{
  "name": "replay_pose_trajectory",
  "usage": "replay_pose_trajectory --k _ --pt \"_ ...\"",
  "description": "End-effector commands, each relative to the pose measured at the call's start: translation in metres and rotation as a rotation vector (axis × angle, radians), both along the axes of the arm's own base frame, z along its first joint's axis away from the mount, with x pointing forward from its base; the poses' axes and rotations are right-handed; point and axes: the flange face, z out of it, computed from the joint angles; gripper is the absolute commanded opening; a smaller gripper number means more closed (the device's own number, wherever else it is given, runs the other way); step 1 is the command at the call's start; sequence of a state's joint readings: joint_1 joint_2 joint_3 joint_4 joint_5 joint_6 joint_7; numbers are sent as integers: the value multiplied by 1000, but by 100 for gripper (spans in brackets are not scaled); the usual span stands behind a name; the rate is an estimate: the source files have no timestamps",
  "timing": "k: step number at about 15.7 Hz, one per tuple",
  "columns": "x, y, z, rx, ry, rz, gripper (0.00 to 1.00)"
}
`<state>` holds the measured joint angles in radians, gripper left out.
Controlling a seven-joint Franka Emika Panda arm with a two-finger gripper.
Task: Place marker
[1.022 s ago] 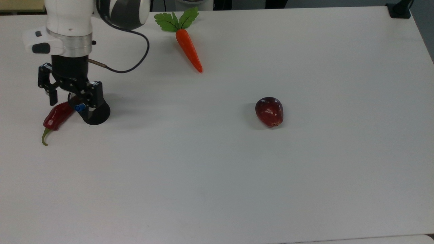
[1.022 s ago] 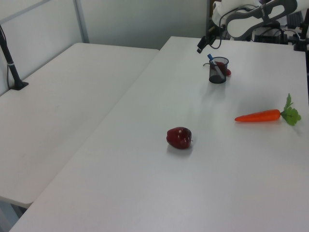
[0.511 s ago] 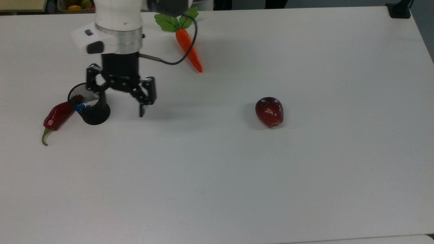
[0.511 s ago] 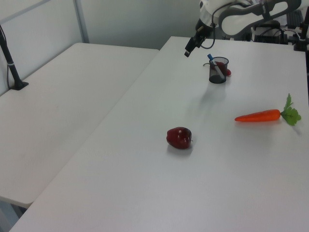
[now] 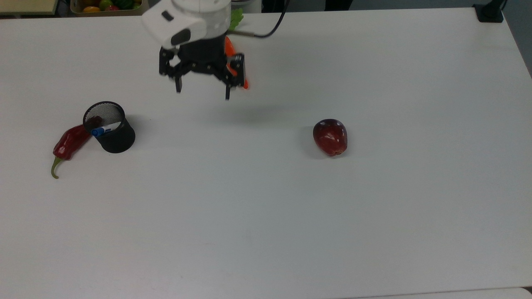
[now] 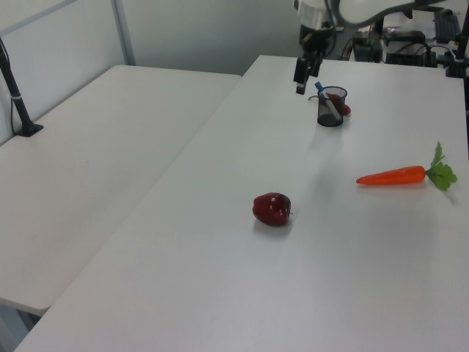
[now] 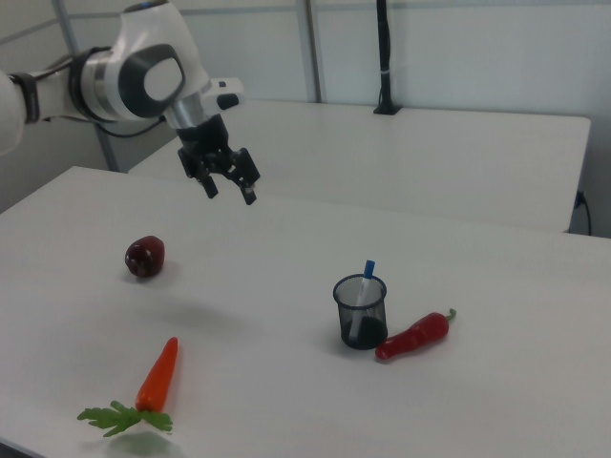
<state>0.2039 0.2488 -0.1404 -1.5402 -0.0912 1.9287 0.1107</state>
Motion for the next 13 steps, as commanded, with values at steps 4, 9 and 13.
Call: replay_pose_trajectory --k 4,9,13 --pt "-73 -14 73 102 106 110 100" --pt "-95 -25 91 104 139 87 100" --pt "-95 -29 91 95 151 79 100"
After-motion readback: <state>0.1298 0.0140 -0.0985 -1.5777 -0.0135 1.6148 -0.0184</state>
